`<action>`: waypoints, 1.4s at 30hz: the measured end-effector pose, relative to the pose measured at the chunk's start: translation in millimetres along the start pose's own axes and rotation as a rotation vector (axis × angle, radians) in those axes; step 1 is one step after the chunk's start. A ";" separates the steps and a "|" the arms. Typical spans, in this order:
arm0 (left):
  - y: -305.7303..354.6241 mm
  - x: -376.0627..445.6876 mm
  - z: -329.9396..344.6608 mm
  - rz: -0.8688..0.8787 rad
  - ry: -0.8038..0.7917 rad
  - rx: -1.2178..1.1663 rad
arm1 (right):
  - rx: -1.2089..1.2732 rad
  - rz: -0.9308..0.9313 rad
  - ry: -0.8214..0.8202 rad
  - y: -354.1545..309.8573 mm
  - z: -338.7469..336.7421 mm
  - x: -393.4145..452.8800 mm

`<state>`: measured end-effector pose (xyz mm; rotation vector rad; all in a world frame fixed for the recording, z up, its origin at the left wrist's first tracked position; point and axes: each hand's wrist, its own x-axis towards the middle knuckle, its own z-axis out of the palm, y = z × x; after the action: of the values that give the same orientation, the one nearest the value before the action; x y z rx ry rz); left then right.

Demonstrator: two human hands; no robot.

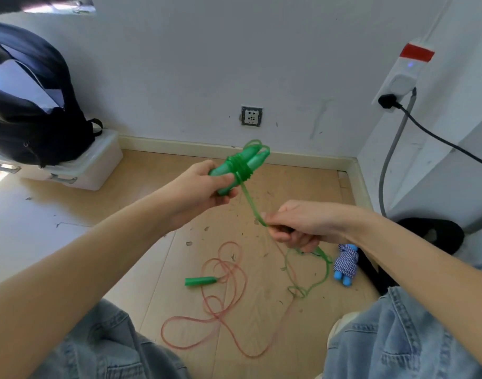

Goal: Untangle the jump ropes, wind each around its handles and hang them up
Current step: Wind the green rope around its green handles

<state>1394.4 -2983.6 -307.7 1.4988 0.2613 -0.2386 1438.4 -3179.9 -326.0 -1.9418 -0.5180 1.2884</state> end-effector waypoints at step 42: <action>9.6 7.2 -11.8 0.062 -0.043 -0.037 | 0.051 -0.256 0.298 -8.2 -2.0 -2.1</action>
<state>1404.0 -2971.3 -301.5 1.4607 0.1838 -0.2148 1439.8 -3176.7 -318.0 -1.9098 -0.5545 0.8273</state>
